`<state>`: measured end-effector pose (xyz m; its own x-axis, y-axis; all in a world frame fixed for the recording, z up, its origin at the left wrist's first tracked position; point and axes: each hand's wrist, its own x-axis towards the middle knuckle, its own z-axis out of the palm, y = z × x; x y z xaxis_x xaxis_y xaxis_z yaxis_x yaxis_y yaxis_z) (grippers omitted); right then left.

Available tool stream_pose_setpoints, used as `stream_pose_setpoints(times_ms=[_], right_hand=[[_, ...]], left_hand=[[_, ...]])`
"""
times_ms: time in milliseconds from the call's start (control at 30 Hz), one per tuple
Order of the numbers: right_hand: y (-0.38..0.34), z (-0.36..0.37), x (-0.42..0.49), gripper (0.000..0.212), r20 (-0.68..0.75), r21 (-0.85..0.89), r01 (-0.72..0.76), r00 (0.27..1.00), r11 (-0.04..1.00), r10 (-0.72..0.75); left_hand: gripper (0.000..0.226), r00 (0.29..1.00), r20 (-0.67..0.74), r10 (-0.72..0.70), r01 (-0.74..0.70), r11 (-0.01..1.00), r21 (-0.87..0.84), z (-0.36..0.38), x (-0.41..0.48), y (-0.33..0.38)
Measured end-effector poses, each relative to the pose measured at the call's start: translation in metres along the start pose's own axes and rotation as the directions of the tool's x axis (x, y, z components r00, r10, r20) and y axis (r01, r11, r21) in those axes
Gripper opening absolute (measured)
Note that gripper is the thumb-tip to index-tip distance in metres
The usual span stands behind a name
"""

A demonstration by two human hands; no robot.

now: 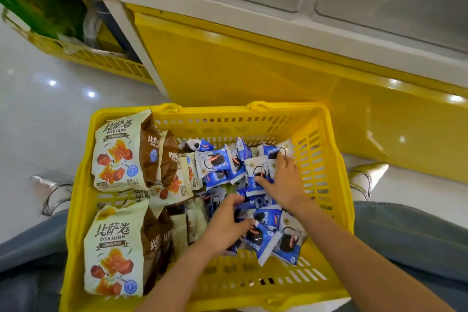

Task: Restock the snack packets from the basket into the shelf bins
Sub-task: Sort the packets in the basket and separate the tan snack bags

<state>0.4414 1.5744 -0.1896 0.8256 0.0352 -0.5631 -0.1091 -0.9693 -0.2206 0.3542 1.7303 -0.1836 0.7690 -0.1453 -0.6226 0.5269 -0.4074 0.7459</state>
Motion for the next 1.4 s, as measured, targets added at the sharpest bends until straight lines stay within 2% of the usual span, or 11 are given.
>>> stream_pose_setpoints(times_ms=[133, 233, 333, 500, 600, 667, 800, 967, 1133, 1300, 1400], right_hand=[[0.007, 0.003, -0.016, 0.078, 0.021, 0.058, 0.111, 0.993, 0.992, -0.113], [0.007, 0.005, -0.033, 0.064, 0.016, 0.093, 0.257, 0.966, 0.962, -0.259], [0.004, 0.007, -0.048, 0.06, 0.005, 0.176, 0.353, 0.933, 0.919, -0.36], [0.007, -0.007, -0.045, 0.029, -0.092, 0.321, 0.304, 0.953, 0.897, -0.29], [0.0, -0.022, -0.013, 0.029, -0.248, 0.253, 0.265, 0.947, 0.931, -0.202], [-0.005, -0.028, 0.013, 0.038, -0.185, 0.17, 0.236, 0.961, 0.957, -0.204], [-0.004, -0.035, 0.051, 0.066, 0.142, 0.022, 0.178, 0.974, 0.984, -0.179], [0.0, -0.042, 0.062, 0.093, 0.203, -0.294, 0.219, 0.966, 0.93, -0.163], [-0.003, -0.043, 0.049, 0.068, 0.15, -0.401, 0.282, 0.959, 0.871, -0.242], [-0.001, -0.039, 0.018, 0.052, 0.182, -0.258, 0.32, 0.943, 0.912, -0.279], [0.006, -0.044, -0.001, 0.048, 0.236, -0.152, 0.323, 0.93, 0.934, -0.283]], left_hand=[[0.059, 0.987, -0.147, -0.065, 0.044, 0.989, -0.141, -0.007, 0.024, 0.017], [0.061, 0.978, -0.143, -0.152, 0.111, 0.958, -0.264, -0.004, 0.045, 0.029], [0.064, 0.976, -0.128, -0.175, 0.143, 0.963, -0.227, 0.001, 0.055, 0.031], [0.068, 0.982, -0.036, -0.183, 0.171, 0.96, -0.223, 0.001, 0.052, 0.022], [0.067, 0.985, 0.006, -0.171, 0.168, 0.961, -0.221, 0.004, 0.047, 0.019], [0.065, 0.987, 0.01, -0.162, 0.16, 0.962, -0.221, 0.006, 0.044, 0.019], [0.064, 0.989, 0.029, -0.145, 0.148, 0.974, -0.173, 0.007, 0.039, 0.014], [0.067, 0.986, 0.08, -0.145, 0.16, 0.959, -0.234, 0.003, 0.037, 0.006], [0.079, 0.986, 0.085, -0.141, 0.16, 0.95, -0.27, 0.0, 0.038, 0.007], [0.076, 0.994, 0.03, -0.105, 0.109, 0.96, -0.256, -0.006, 0.04, 0.015], [0.063, 0.999, 0.005, -0.05, 0.051, 0.988, -0.143, -0.008, 0.038, 0.02]])
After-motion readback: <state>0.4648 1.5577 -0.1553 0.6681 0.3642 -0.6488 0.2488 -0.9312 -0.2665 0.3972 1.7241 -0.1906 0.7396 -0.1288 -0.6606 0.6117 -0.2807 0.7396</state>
